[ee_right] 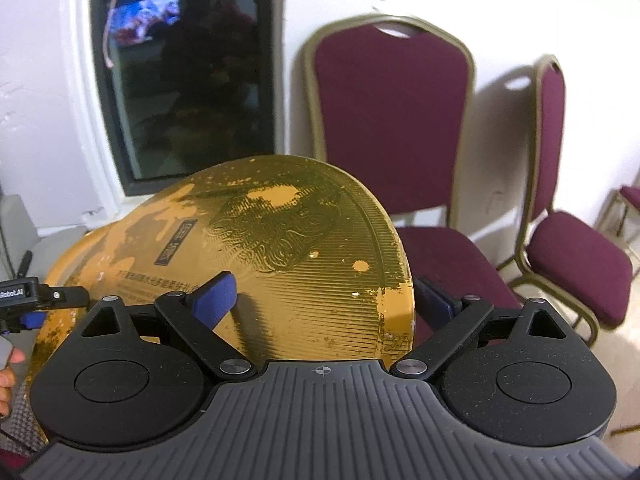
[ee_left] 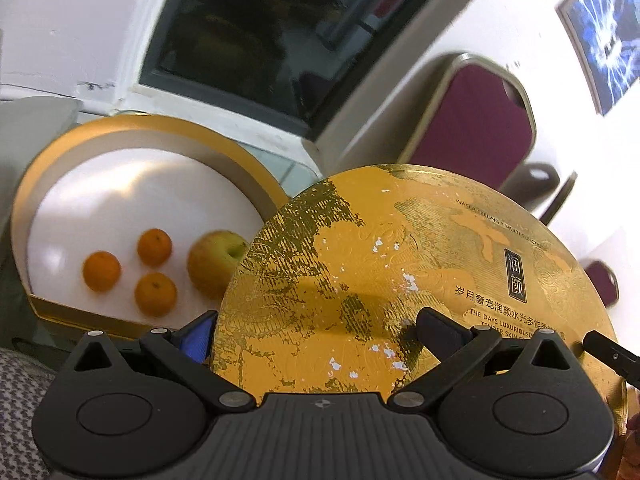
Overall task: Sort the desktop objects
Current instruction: 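Lift the gold lid with both grippers and swing it over the box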
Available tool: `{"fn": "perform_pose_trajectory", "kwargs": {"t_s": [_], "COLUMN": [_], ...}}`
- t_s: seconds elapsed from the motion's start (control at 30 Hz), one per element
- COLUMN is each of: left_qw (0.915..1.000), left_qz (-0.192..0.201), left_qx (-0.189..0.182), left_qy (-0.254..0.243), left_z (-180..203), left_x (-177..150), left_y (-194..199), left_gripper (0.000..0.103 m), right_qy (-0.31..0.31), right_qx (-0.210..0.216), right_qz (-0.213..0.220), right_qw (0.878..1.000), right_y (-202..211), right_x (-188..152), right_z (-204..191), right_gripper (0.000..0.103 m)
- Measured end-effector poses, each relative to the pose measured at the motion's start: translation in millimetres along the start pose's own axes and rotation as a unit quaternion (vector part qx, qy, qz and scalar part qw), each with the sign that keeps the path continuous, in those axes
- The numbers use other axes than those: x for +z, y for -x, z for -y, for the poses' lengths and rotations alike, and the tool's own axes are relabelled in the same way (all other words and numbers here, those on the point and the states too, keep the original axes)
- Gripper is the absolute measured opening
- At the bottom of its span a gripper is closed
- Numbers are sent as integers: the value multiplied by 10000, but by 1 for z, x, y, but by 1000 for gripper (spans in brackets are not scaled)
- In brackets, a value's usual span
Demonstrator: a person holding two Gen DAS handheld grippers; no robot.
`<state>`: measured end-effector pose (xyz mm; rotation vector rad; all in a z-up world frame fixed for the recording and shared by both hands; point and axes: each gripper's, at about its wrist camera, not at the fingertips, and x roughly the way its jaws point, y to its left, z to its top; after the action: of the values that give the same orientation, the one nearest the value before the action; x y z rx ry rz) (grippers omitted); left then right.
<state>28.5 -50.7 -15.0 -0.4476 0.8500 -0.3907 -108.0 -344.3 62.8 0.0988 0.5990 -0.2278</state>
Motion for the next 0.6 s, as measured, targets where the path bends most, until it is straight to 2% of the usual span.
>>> {"fn": "perform_pose_trajectory", "kwargs": {"t_s": [0.3,0.6], "left_qw": [9992,9993], "left_qz": [-254,-248], "left_qx": [55,133], "left_qy": [-288,-240], "left_z": [18,16], "left_x": [-10,-10], "left_y": [-15,-17], "left_gripper": [102,102], "right_qy": [-445,-455], "right_qx": [-143,-74], "right_qz": [-158,-194], "right_qw": [9988,9987], "right_y": [2,-6], "right_x": [-27,-26], "right_z": [32,33], "right_gripper": [95,95]}}
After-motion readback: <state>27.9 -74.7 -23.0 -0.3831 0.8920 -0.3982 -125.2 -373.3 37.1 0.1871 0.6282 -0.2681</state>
